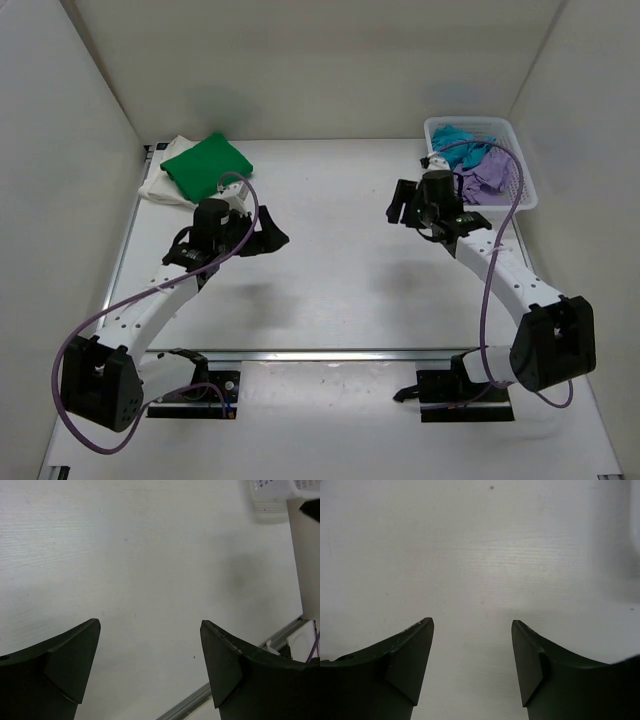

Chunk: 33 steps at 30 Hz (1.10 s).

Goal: Fold and stack the t-shirts
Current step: Grab crumpled tshirt from bin with the right arm

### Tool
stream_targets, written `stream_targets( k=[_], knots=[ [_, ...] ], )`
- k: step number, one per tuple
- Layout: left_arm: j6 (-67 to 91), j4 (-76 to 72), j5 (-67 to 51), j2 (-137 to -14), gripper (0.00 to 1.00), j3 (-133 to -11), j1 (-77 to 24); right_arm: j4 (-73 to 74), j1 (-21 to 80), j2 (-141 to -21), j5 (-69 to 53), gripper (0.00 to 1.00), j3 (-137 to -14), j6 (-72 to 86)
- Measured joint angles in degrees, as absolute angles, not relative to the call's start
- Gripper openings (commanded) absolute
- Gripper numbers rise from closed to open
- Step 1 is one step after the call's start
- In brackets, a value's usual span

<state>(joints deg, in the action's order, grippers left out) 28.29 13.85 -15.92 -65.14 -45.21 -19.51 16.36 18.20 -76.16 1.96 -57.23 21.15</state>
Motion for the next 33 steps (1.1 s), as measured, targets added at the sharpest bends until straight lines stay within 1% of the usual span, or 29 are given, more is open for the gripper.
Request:
stream_targets(
  k=[1, 2, 3, 4, 5, 6, 7, 8, 9, 11, 12, 13, 14, 15, 16, 18, 19, 20, 21, 23, 24, 26, 29, 33],
  knots=[
    [28.5, 13.6, -16.5, -64.9, 0.97, -44.6, -19.5, 17.0, 16.9, -76.6, 1.5, 0.61, -58.7, 21.1],
    [28.5, 13.5, -17.2, -64.5, 0.97, -44.1, -19.6, 17.6, 15.3, -77.2, 0.4, 0.57, -60.1, 21.1],
    [28.5, 13.3, -17.8, -63.9, 0.97, -43.6, -19.7, 17.9, 13.3, -78.0, -0.6, 0.48, -61.8, 21.0],
    [28.6, 13.3, -18.3, -63.4, 0.94, -43.4, -19.9, 18.1, 11.7, -78.6, -1.3, 0.41, -63.1, 21.0],
    [28.6, 12.6, -18.6, -62.6, 0.92, -43.0, -20.2, 18.1, 9.6, -79.2, -2.0, 0.27, -64.4, 21.1],
    [28.6, 11.9, -18.8, -61.7, 0.86, -42.5, -20.5, 18.2, 7.7, -79.7, -2.5, 0.13, -65.8, 20.9],
    [28.7, 11.3, -19.0, -61.0, 0.79, -42.0, -20.8, 18.2, 5.8, -80.3, -2.9, 0.05, -67.1, 20.8],
    [28.9, 10.5, -19.1, -60.1, 0.72, -41.2, -21.3, 18.3, 3.8, -81.1, -3.0, 0.0, -68.9, 20.9],
    [28.9, 10.0, -19.2, -59.4, 0.66, -40.6, -21.5, 18.3, 2.9, -81.5, -3.0, 0.0, -69.8, 21.1],
    [29.2, 9.8, -19.7, -58.7, 0.39, -39.7, -22.5, 18.6, 0.5, -84.3, -2.8, 0.01, -73.8, 20.8],
    [29.2, 9.8, -19.8, -58.7, 0.28, -39.6, -22.9, 18.5, -0.8, -86.0, -2.8, 0.0, -75.9, 20.7],
    [29.3, 9.4, -20.0, -58.7, 0.08, -39.4, -23.4, 18.4, -1.7, -87.9, -2.9, 0.0, -77.8, 20.5],
    [29.6, 9.2, -20.0, -58.6, 0.03, -39.2, -23.8, 18.2, -2.5, -89.8, -2.9, 0.03, -79.7, 20.2],
    [29.3, 8.9, -20.0, -58.6, 0.02, -39.0, -24.1, 18.0, -3.4, -91.5, -2.8, 0.1, -81.0, 19.8],
    [29.2, 8.9, -20.1, -58.5, 0.02, -38.8, -24.3, 17.8, -4.4, -93.6, -2.5, 0.11, -82.5, 19.4],
    [29.4, 8.6, -20.3, -58.4, 0.09, -38.5, -24.6, 17.6, -6.0, -97.1, -2.0, 0.18, -84.9, 18.3],
    [29.5, 8.3, -20.5, -58.4, 0.19, -38.3, -24.6, 17.8, -7.0, -99.3, -1.9, 0.21, -86.4, 17.9],
    [29.7, 7.8, -20.7, -58.2, 0.27, -38.0, -24.6, 18.3, -8.0, -101.6, -1.8, 0.27, -88.3, 17.7],
    [30.2, 7.2, -20.9, -58.0, 0.34, -37.7, -24.7, 18.4, -9.0, -103.9, -1.9, 0.3, -90.2, 17.5],
    [30.5, 6.3, -21.3, -57.8, 0.43, -37.1, -25.1, 18.9, -10.9, -107.8, -2.2, 0.34, -93.7, 17.0],
    [30.7, 6.1, -21.7, -57.7, 0.45, -36.9, -25.4, 19.3, -11.8, -109.8, -2.2, 0.36, -95.8, 16.8],
    [30.8, 5.8, -22.2, -57.9, 0.51, -36.8, -25.7, 20.3, -13.1, -114.0, -2.2, 0.36, -100.5, 16.6],
    [31.0, 5.2, -22.9, -58.3, 0.52, -36.9, -25.8, 22.4, -14.5, -120.7, -1.9, 0.38, -109.2, 16.4],
    [31.1, 4.5, -23.1, -59.0, 0.53, -36.8, -25.7, 26.9, -14.8, -130.7, -1.2, 0.38, -123.9, 16.2]
  ],
)
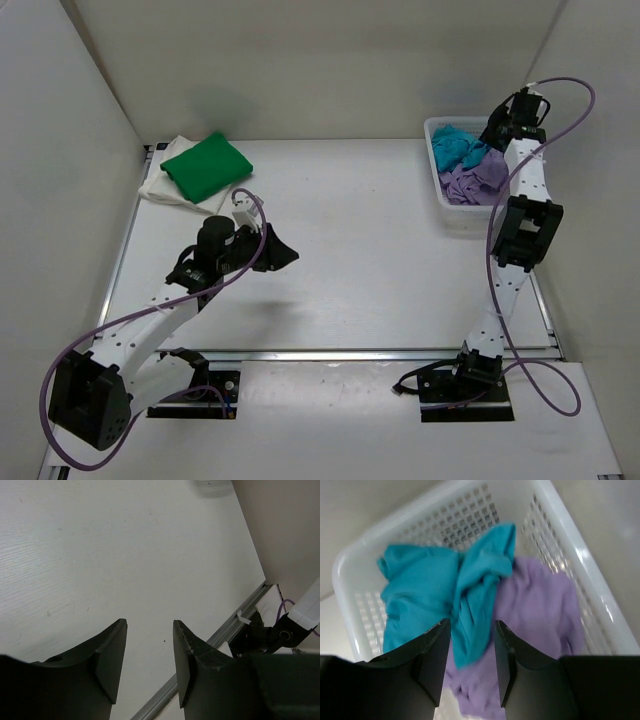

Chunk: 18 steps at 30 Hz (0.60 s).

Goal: Fold and stack the t-shirts
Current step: Grab crumpled tshirt from bin with the right arm

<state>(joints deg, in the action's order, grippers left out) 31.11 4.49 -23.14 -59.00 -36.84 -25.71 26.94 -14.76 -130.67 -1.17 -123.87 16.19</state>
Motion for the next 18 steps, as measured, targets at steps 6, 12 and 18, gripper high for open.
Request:
stream_targets(
  k=[6, 12, 18],
  knots=[
    [31.3, 3.7, -23.1, -59.0, 0.53, -36.5, -25.1, 33.1, -15.8, -142.8, -3.6, 0.4, -139.4, 16.7],
    [31.4, 3.1, -23.1, -58.9, 0.53, -36.1, -24.5, 35.1, -16.3, -144.5, -3.8, 0.38, -140.1, 16.5],
    [31.6, 2.2, -23.1, -59.0, 0.53, -36.1, -24.3, 35.6, -16.4, -146.2, -5.5, 0.04, -141.5, 16.3]
  ],
)
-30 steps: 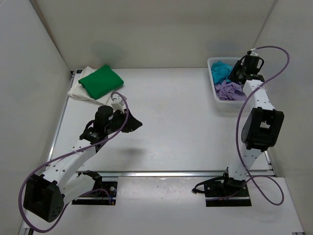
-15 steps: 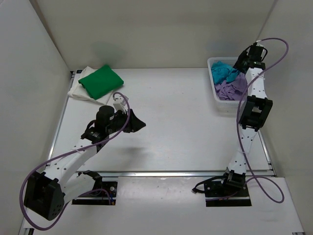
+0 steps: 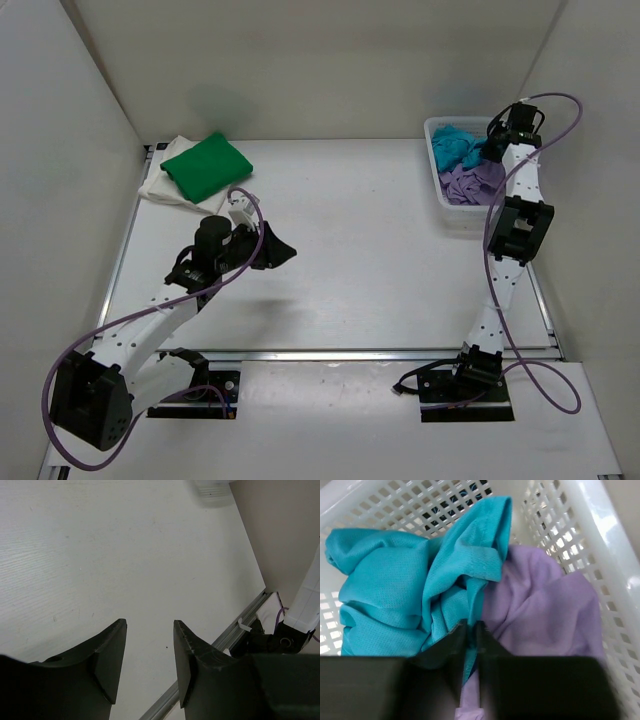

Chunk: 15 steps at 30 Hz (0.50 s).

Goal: Fold and stack the t-shirts
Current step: Grab crumpled tshirt from bin with the right arm

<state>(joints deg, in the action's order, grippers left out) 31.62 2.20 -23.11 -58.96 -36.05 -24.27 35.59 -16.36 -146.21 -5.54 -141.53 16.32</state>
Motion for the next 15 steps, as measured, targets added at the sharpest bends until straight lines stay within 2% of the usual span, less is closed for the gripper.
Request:
stream_targets(
  k=[1, 9, 15],
  knots=[
    [31.6, 2.1, -23.1, -59.0, 0.53, -36.0, -24.3, 35.6, -16.2, -146.5, -5.6, 0.0, -141.9, 16.2],
    [31.8, 1.9, -23.0, -59.0, 0.52, -35.9, -24.4, 37.3, -14.5, -145.6, -3.9, 0.0, -144.9, 14.8],
    [32.0, 2.4, -23.0, -57.8, 0.54, -35.9, -23.8, 39.7, -12.5, -137.1, -3.6, 0.0, -145.0, 14.6]
  ],
)
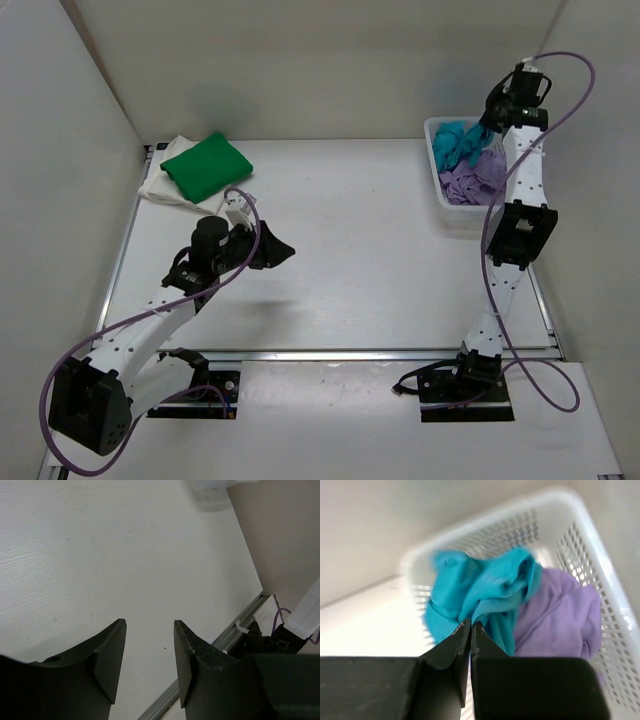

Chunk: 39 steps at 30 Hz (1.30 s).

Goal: Fold and stack the t-shirts
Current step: Grab crumpled tshirt from bin with the right arm, then move the tshirt to the center of the board

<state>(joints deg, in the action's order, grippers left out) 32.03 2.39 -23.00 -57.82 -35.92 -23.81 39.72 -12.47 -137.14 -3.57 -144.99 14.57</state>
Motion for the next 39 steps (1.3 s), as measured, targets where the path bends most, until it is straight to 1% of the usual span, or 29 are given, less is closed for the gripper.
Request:
stream_targets(
  k=[6, 9, 12, 15, 16, 20, 23, 25, 27, 29, 30, 32, 34, 36, 38, 39],
  knots=[
    [32.4, 4.3, -24.2, -55.5, 0.54, -36.2, -21.0, 40.8, -8.8, -120.6, -3.2, 0.0, -145.6, 13.8],
    [32.4, 5.8, -24.7, -53.2, 0.55, -36.3, -18.5, 40.0, -3.3, -111.3, -1.2, 0.0, -146.7, 12.1],
    [32.1, 7.4, -24.8, -51.2, 0.55, -37.0, -15.7, 38.3, 6.8, -102.6, 1.9, 0.0, -147.9, 9.0],
    [31.5, 9.0, -24.7, -50.7, 0.55, -38.5, -13.4, 35.2, 20.5, -96.4, 6.5, 0.0, -148.4, 3.9],
    [31.3, 9.5, -24.6, -50.7, 0.55, -38.8, -12.6, 34.0, 26.4, -94.7, 9.2, 0.0, -148.4, 1.2],
    [30.5, 11.3, -24.6, -50.5, 0.56, -39.2, -8.4, 29.3, 43.4, -92.3, 18.1, 0.0, -148.2, -7.9],
    [30.4, 12.6, -24.4, -51.0, 0.56, -39.4, -5.4, 27.8, 50.4, -92.7, 22.5, 0.0, -148.2, -12.2],
    [30.5, 13.0, -24.5, -51.5, 0.56, -39.5, -4.3, 29.5, 49.8, -93.6, 22.3, 0.0, -148.4, -11.4],
    [30.6, 13.1, -24.8, -51.8, 0.56, -39.5, -3.4, 34.9, 42.5, -95.2, 17.7, 0.0, -149.6, -5.8],
    [30.7, 13.1, -25.0, -52.2, 0.58, -39.5, -2.2, 41.5, 35.2, -97.5, 16.6, 0.0, -150.7, -0.6],
    [30.7, 13.2, -25.0, -52.5, 0.59, -39.5, -1.7, 46.3, 32.8, -99.5, 18.5, 0.0, -152.2, 2.0],
    [30.6, 13.2, -24.7, -53.3, 0.59, -39.5, -1.5, 53.2, 32.8, -102.9, 24.4, 0.0, -152.0, 6.5],
    [30.4, 13.4, -24.6, -54.5, 0.61, -39.5, -2.8, 58.2, 36.5, -103.7, 30.0, 0.0, -144.9, 10.1],
    [30.5, 13.3, -24.6, -55.3, 0.62, -39.2, -3.9, 62.8, 39.6, -104.1, 32.7, 0.0, -138.1, 12.8],
    [30.6, 13.2, -24.5, -55.4, 0.66, -38.5, -4.2, 64.2, 41.3, -102.9, 32.2, 0.0, -130.0, 14.1],
    [30.7, 13.3, -24.4, -55.4, 0.67, -38.3, -4.2, 62.5, 40.9, -100.3, 30.9, 0.01, -123.4, 14.4]
  ],
)
